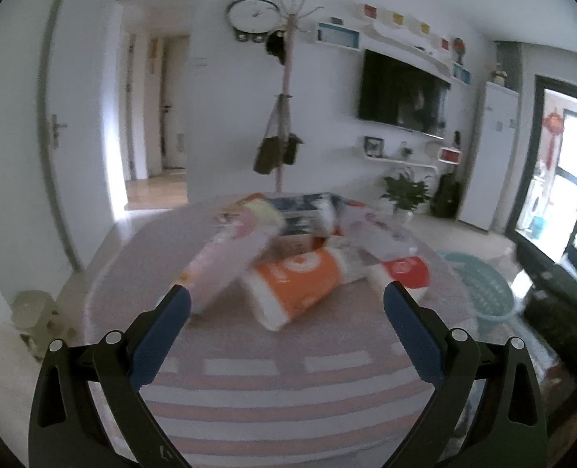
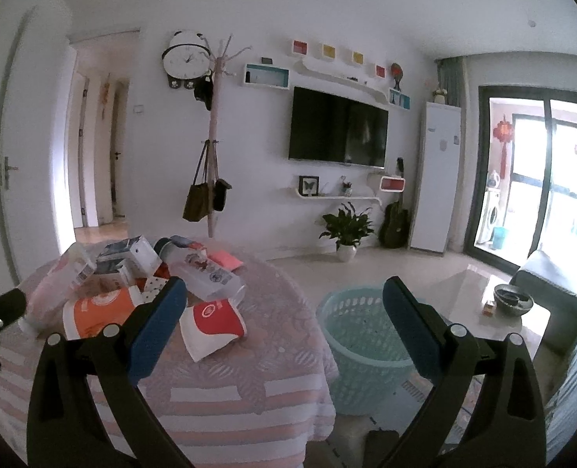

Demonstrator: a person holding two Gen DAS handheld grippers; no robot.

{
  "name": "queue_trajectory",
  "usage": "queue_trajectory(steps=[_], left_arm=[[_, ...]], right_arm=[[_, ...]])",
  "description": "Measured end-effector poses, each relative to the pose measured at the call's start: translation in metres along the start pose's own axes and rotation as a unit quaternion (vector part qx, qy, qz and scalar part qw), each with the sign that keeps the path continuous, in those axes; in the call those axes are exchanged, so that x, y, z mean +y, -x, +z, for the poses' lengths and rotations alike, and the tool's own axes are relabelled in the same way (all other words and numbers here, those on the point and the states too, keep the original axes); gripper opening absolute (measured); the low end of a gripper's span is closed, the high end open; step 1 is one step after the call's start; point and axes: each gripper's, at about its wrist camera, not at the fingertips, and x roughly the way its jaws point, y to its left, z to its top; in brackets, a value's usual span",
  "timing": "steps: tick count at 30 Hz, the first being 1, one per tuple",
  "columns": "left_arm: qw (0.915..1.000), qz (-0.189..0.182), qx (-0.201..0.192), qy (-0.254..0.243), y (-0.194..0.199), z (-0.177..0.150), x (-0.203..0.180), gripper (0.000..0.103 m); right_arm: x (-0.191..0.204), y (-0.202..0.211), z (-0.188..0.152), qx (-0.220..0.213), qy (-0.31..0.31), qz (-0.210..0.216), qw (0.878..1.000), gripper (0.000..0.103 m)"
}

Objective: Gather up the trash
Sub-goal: 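Grasp the pink tube with the left tool while the right tool grasps the red-and-white cup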

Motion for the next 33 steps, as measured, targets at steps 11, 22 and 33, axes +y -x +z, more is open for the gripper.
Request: queue_trajectory(steps=[11, 22, 33], left_arm=[[0.9981, -0.055, 0.024, -0.015, -0.042, 0.024, 0.065, 0.096], [0.9885, -0.067, 0.123, -0.058, -0.147, 0.021, 0.07, 0.093], [0.9812, -0.083, 0.167, -0.049, -0.183, 0.017, 0.073, 0.067]], right_arm=[[0.005, -0.041, -0.002, 0.056, -0.013, 0.071, 0.996, 0.062], [0.021, -0.128, -0.024, 0.172, -0.016, 0.122, 0.977, 0.062], [0.058, -0.172, -0.034, 0.236, 0.052, 0.13, 0.962, 0.092]])
